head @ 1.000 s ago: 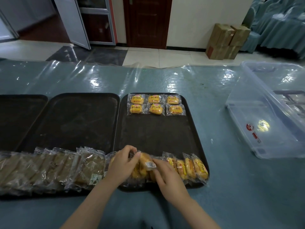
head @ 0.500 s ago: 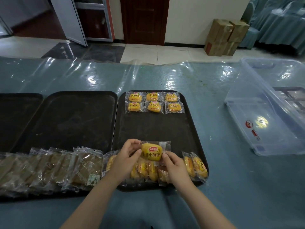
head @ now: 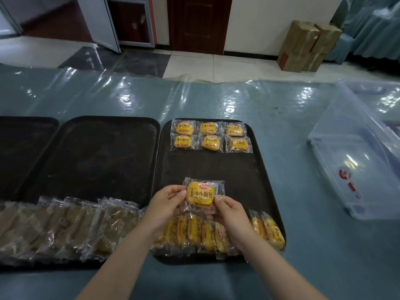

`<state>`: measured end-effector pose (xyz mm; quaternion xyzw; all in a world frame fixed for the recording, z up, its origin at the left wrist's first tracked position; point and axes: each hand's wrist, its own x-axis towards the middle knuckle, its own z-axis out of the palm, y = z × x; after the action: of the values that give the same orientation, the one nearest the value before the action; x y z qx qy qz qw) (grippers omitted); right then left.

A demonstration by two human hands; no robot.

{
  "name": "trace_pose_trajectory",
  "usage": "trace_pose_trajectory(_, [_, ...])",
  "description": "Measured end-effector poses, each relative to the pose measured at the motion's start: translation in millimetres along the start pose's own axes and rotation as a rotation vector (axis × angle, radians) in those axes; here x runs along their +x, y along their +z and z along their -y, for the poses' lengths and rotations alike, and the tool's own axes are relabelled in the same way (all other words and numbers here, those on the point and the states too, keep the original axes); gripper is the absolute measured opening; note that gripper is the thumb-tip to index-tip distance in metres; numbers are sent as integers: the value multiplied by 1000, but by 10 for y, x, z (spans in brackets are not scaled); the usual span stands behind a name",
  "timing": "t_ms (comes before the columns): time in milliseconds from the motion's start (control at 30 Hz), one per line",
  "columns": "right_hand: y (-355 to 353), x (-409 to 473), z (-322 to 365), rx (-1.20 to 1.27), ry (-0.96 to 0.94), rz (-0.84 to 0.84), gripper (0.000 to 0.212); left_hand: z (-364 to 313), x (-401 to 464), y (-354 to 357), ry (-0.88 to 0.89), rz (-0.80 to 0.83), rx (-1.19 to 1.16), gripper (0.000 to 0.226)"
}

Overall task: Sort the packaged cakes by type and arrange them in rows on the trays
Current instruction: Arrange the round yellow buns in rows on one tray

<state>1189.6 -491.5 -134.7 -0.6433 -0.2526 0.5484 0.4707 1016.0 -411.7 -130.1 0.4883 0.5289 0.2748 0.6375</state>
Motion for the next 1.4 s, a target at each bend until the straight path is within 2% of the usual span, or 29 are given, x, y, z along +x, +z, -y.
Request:
trace_pose_trajectory(200, [109, 411, 154, 15, 15, 44, 29, -90, 370, -125, -16, -93, -32, 14])
trace_pose_trajectory(500, [240, 1075, 188, -156, 91, 44, 26, 19, 1017, -249, -18, -164, 273, 11])
trace_pose_trajectory(567, [284, 1257, 199, -182, 101, 32, 25, 41, 1172, -297, -6, -142, 370, 16])
trace_pose_trajectory(667, [335, 1520, 208, -180, 110, -28, 23, 37, 1324, -358, 29, -84, 539, 53])
trace_pose_trajectory(733, [354, 1675, 216, -170, 126, -81, 21, 36, 1367, -349, 95, -63, 630, 67])
trace_pose_trajectory(867, [396, 1904, 252, -177, 146, -110, 21, 91, 1361, -289, 264, 20, 880, 69])
trace_pose_trajectory(967, [436, 2039, 301, -203, 145, -102, 22, 186, 1370, -271, 311, 113, 1005, 68])
trace_pose_trajectory(1067, [458, 2131, 365, -228, 153, -83, 21, 235, 1405, -267, 331, 121, 1106, 69])
trace_pose_trajectory(1233, [460, 2199, 415, -370, 146, -66, 15, 274, 1453, -260, 311, 90, 1198, 71])
trace_pose_trajectory(1300, [451, 2218, 401, -525, 98, -118, 10, 272, 1453, -238, 288, 96, 1224, 71])
trace_pose_trajectory(1400, [422, 2213, 378, -818, 3, -220, 26, 260, 1453, -206, 259, 107, 1241, 73])
